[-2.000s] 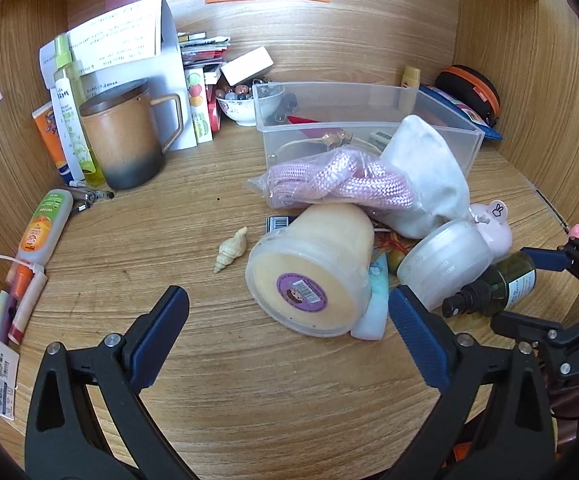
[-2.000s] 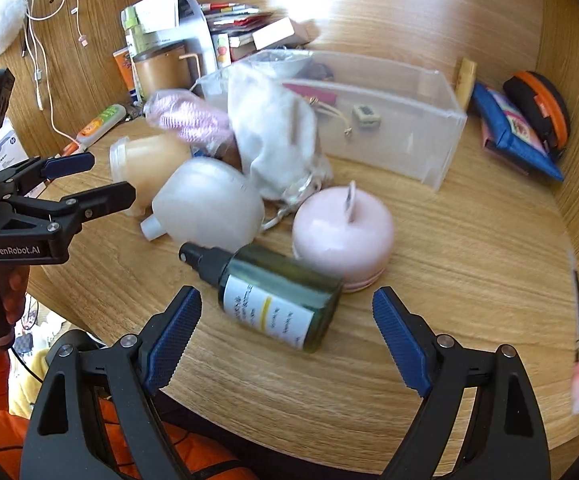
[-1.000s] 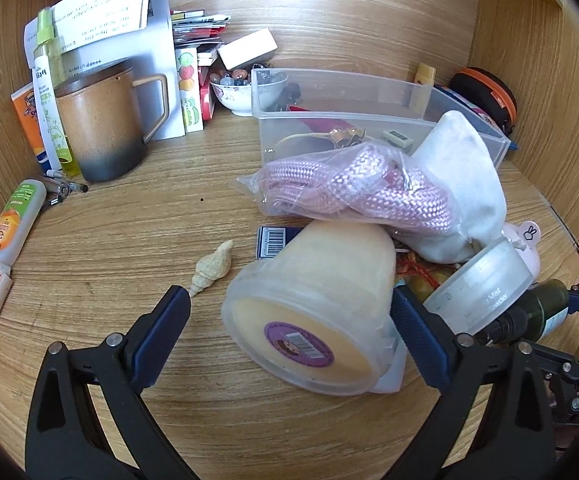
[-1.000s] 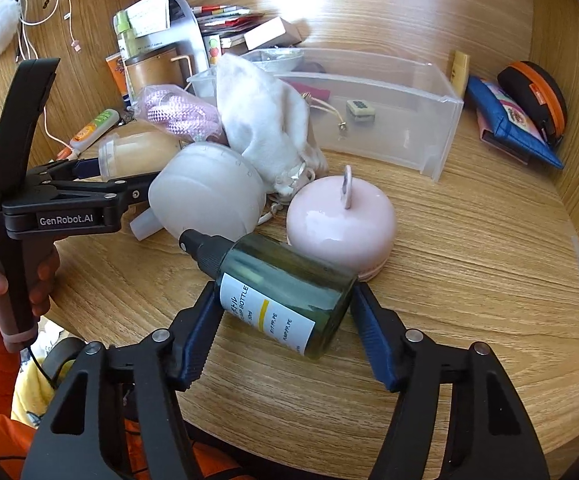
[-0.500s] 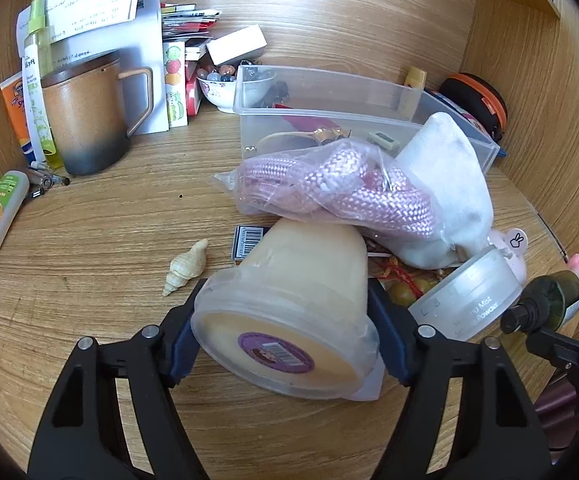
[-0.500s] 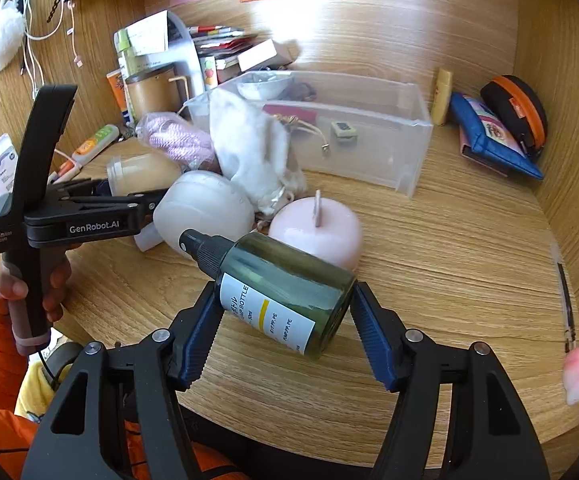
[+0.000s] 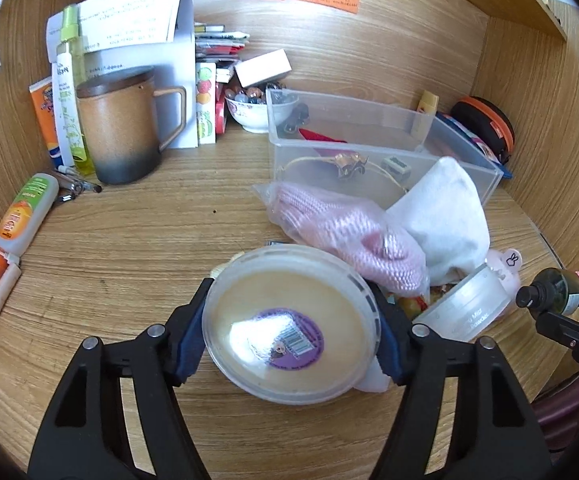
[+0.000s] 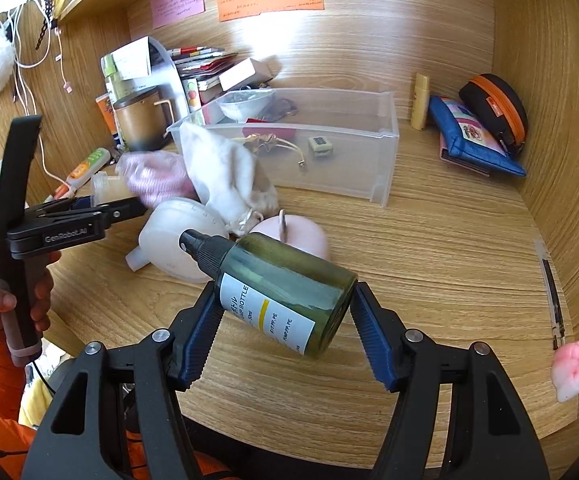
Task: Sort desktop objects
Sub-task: 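Carry the cream tub and green bottle over the clear plastic box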
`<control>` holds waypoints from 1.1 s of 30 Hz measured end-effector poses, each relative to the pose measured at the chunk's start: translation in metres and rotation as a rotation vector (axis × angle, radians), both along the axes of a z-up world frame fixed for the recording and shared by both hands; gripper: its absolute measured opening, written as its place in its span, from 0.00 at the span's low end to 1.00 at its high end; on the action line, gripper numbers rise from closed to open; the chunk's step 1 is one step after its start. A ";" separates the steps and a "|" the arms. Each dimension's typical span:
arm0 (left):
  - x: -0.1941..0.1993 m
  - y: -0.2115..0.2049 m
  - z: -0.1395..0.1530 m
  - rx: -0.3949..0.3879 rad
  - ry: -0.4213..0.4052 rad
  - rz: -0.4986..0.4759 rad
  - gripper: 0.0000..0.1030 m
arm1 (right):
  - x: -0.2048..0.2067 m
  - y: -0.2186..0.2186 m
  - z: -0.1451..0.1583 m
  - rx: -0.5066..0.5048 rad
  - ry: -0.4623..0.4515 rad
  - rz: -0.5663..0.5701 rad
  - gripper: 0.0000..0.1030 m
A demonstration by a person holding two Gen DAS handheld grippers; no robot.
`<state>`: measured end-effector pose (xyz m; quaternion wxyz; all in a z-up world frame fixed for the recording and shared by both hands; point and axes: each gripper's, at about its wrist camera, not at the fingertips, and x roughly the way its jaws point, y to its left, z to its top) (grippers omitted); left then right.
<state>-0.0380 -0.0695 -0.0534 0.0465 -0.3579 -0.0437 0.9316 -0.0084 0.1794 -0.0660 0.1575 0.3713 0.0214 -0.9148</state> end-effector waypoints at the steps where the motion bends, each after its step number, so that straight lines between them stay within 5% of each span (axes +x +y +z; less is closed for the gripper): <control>1: 0.001 -0.001 0.002 -0.001 0.007 0.004 0.67 | -0.001 0.001 0.001 -0.003 0.000 0.000 0.60; 24: 0.006 -0.006 0.034 -0.064 0.080 0.034 0.65 | -0.016 0.009 0.012 -0.025 0.038 -0.027 0.60; 33: 0.010 -0.019 0.055 -0.030 0.126 0.055 0.65 | -0.026 0.008 0.020 -0.032 0.053 -0.023 0.60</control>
